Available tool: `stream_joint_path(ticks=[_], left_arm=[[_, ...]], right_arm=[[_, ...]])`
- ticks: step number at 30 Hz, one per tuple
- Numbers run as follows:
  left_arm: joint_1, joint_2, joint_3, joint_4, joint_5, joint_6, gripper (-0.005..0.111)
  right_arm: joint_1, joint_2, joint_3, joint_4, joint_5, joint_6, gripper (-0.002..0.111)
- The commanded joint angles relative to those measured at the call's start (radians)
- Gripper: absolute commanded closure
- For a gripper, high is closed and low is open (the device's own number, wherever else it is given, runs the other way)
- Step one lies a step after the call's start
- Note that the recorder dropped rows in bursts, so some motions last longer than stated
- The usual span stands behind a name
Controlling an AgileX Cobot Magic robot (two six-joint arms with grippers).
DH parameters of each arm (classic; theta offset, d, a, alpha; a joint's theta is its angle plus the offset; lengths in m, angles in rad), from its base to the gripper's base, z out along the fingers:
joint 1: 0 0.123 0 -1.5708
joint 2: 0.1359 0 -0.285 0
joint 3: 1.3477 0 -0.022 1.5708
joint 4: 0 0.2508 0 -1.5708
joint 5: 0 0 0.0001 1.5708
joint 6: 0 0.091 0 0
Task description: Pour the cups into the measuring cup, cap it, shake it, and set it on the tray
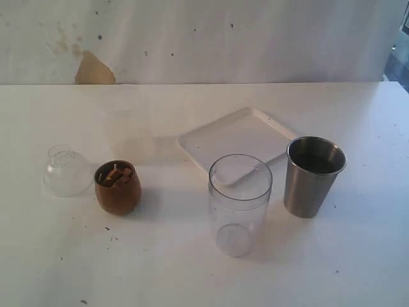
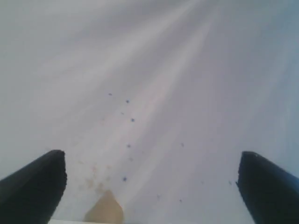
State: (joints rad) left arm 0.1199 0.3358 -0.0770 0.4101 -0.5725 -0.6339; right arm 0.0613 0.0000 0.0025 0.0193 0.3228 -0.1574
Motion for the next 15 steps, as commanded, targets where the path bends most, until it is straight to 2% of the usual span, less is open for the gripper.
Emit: stream_joint_path(ticks=[1,7,15], left_arm=[[-0.005,0.239,-0.007,0.269,-0.205,-0.128,0.002],[-0.005,0.599,-0.007,0.368,-0.368,-0.078,0.002],[-0.006,1.033,-0.007,0.391,-0.581,0.176,0.002]], right_arm=[[-0.003,0.000,-0.003,-0.005,-0.009,0.007,0.108],[-0.003,0.000,-0.003,-0.005,-0.009,0.007,0.108],[-0.003,0.000,-0.003,-0.005,-0.009,-0.002,0.108]])
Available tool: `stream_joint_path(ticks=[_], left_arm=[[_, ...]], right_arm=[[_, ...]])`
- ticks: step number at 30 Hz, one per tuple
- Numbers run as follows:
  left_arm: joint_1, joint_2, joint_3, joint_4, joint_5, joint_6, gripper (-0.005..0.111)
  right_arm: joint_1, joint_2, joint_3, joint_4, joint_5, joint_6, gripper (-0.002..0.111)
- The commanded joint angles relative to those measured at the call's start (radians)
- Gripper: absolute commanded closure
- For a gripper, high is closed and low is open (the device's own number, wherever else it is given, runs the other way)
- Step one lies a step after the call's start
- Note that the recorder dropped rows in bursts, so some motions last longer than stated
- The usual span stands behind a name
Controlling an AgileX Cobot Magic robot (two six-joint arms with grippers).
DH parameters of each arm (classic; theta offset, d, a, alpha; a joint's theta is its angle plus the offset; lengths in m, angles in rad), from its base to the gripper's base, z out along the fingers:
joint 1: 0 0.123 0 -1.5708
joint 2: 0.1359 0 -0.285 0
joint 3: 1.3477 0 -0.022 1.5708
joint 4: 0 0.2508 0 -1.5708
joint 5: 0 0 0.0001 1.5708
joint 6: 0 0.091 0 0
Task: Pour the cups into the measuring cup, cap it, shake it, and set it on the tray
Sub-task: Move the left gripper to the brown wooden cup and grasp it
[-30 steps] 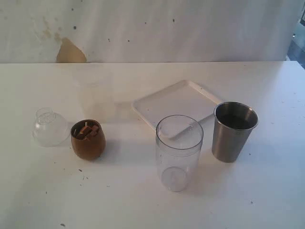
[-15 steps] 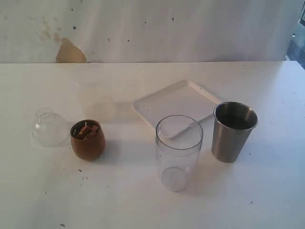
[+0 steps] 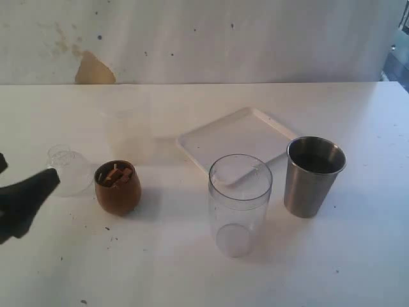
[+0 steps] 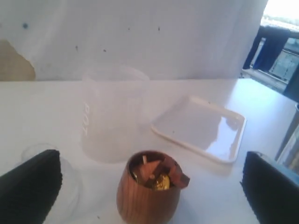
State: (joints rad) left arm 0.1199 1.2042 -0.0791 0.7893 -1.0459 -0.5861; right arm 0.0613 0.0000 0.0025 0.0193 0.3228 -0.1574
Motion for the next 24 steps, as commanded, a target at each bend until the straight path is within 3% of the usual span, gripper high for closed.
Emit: stream_joint_path(ticks=[1,4,8,11,24], left_arm=[[-0.006,0.203,-0.007,0.012,-0.118,0.157,0.002],[-0.046,0.329,-0.041,0.022,-0.131,0.229,0.002],[-0.162,0.499,-0.142,0.020,-0.124,0.275,0.002],[-0.214,0.591,-0.212,-0.029,-0.075,0.312,0.002],[-0.216,0.784,-0.422,-0.002,-0.060,0.319,0.002]], right_arm=[[-0.003,0.000,-0.003,-0.005,-0.009,-0.002,0.108],[-0.003,0.000,-0.003,-0.005,-0.009,-0.002,0.108],[-0.003,0.000,-0.003,-0.005,-0.009,-0.002,0.108],[-0.003,0.000,-0.003,-0.005,-0.009,-0.002,0.108],[-0.003,0.000,-0.003,-0.005,-0.009,0.003,0.108]])
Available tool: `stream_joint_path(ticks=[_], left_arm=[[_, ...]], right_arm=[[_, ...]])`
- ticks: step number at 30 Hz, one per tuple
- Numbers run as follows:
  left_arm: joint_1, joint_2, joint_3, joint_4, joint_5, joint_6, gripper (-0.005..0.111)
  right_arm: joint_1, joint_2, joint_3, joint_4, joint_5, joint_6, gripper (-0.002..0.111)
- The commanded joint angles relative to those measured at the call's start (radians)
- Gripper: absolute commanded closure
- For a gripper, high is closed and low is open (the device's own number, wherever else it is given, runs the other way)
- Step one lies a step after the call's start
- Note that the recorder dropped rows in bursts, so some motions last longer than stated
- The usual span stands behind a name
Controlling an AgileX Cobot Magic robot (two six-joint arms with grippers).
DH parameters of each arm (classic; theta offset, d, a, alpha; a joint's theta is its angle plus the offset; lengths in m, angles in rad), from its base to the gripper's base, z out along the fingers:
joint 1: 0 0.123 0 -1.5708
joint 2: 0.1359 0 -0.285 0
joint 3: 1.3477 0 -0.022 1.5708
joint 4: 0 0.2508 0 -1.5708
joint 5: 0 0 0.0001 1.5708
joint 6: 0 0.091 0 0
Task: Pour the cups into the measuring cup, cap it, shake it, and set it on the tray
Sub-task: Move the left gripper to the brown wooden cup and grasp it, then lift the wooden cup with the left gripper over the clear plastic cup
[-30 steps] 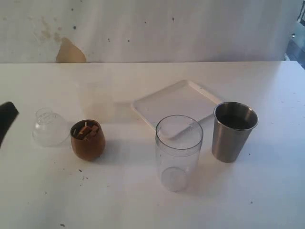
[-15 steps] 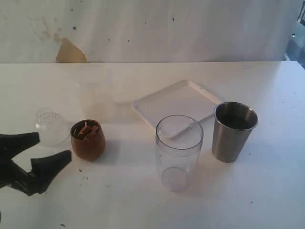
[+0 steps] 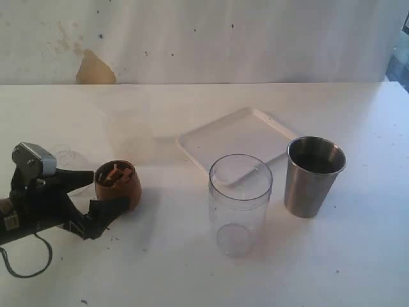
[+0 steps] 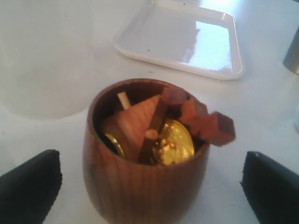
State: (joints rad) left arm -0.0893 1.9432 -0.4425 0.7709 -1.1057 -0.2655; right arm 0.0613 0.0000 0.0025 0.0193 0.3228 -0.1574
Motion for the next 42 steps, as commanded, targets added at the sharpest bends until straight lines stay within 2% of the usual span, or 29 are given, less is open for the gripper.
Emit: stream_joint_path(ticks=[1,5,16,21,25,26,28,30,33,34,38,42], left_arm=[[-0.007,0.055,-0.072,0.029,0.000,-0.006,0.002],[-0.011,0.103,-0.130,0.100,-0.002,-0.030,0.002],[-0.062,0.162,-0.226,0.105,0.036,-0.026,0.002],[-0.064,0.162,-0.247,0.109,0.124,-0.030,0.002],[-0.064,0.162,-0.247,0.109,0.133,-0.026,0.004],[-0.064,0.162,-0.247,0.109,0.129,-0.029,0.008],[-0.064,0.162,-0.247,0.112,0.114,-0.061,0.025],[-0.064,0.162,-0.247,0.125,0.099,-0.085,0.052],[-0.064,0.162,-0.247,0.194,0.043,-0.123,0.101],[-0.064,0.162,-0.247,0.217,0.010,-0.115,0.106],[-0.064,0.129,-0.247,0.240,-0.082,-0.140,0.107],[-0.078,0.015,-0.247,0.254,-0.067,-0.195,0.107]], right_arm=[[-0.003,0.000,-0.003,-0.005,-0.009,0.003,0.108],[-0.003,0.000,-0.003,-0.005,-0.009,0.003,0.108],[-0.003,0.000,-0.003,-0.005,-0.009,0.003,0.108],[-0.003,0.000,-0.003,-0.005,-0.009,0.003,0.108],[-0.003,0.000,-0.003,-0.005,-0.009,0.003,0.108],[-0.003,0.000,-0.003,-0.005,-0.009,0.003,0.108],[-0.003,0.000,-0.003,-0.005,-0.009,0.003,0.108],[-0.003,0.000,-0.003,-0.005,-0.009,0.003,0.108],[-0.003,0.000,-0.003,-0.005,-0.009,0.003,0.108],[-0.003,0.000,-0.003,-0.005,-0.009,0.003,0.108],[-0.003,0.000,-0.003,-0.005,-0.009,0.003,0.108],[-0.003,0.000,-0.003,-0.005,-0.009,0.003,0.108]])
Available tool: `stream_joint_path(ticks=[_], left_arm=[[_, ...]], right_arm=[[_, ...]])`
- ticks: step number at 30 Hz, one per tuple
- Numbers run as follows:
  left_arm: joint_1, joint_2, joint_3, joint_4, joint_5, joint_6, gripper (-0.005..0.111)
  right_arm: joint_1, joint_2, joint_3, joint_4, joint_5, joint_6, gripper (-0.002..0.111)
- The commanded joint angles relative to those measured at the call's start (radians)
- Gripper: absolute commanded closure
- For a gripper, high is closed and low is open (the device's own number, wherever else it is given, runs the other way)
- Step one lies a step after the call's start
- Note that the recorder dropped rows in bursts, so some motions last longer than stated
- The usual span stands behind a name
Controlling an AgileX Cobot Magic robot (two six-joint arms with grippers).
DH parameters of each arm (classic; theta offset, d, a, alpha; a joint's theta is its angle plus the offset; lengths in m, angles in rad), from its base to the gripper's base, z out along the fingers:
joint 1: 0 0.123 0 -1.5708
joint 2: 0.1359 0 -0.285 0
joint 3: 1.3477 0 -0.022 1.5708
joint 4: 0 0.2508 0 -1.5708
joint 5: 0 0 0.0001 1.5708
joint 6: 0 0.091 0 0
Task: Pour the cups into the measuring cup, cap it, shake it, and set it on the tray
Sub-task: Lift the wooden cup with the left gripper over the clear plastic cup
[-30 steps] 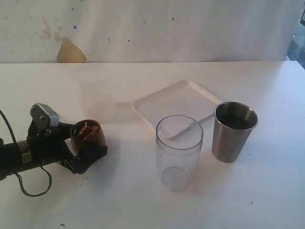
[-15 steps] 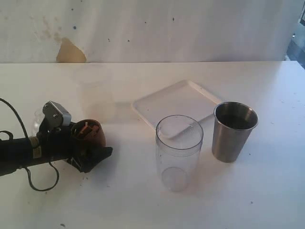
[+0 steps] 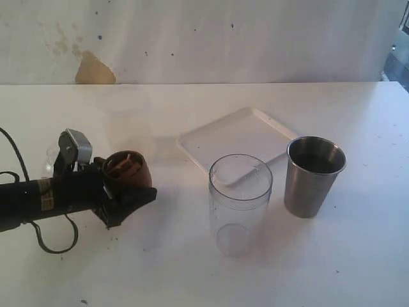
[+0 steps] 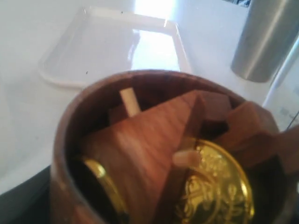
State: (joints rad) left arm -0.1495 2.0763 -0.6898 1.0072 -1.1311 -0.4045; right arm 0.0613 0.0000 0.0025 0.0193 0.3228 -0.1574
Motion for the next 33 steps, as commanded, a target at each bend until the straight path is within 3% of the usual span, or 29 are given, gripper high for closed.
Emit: stream_joint_path(ticks=[1,4,8,15,21,25,27,33], left_arm=[[-0.028,-0.146,0.001,0.020,-0.033,-0.066,0.107],[-0.085,-0.250,-0.002,0.009,0.044,-0.088,0.107],[-0.192,-0.364,-0.059,-0.007,0.272,-0.137,0.107],[-0.317,-0.365,-0.259,0.006,0.460,-0.150,0.107],[-0.435,-0.338,-0.386,0.027,0.700,0.048,0.107],[-0.486,-0.338,-0.400,0.029,0.741,0.101,0.107],[-0.513,-0.338,-0.400,0.029,0.773,0.223,0.107],[-0.514,-0.338,-0.400,0.029,0.806,0.384,0.107]], right_arm=[[-0.003,0.000,-0.003,-0.005,-0.009,0.003,0.108],[-0.003,0.000,-0.003,-0.005,-0.009,0.003,0.108],[-0.003,0.000,-0.003,-0.005,-0.009,0.004,0.108],[-0.003,0.000,-0.003,-0.005,-0.009,0.004,0.108],[-0.003,0.000,-0.003,-0.005,-0.009,0.004,0.108],[-0.003,0.000,-0.003,-0.005,-0.009,0.004,0.108],[-0.003,0.000,-0.003,-0.005,-0.009,0.004,0.108],[-0.003,0.000,-0.003,-0.005,-0.009,0.004,0.108]])
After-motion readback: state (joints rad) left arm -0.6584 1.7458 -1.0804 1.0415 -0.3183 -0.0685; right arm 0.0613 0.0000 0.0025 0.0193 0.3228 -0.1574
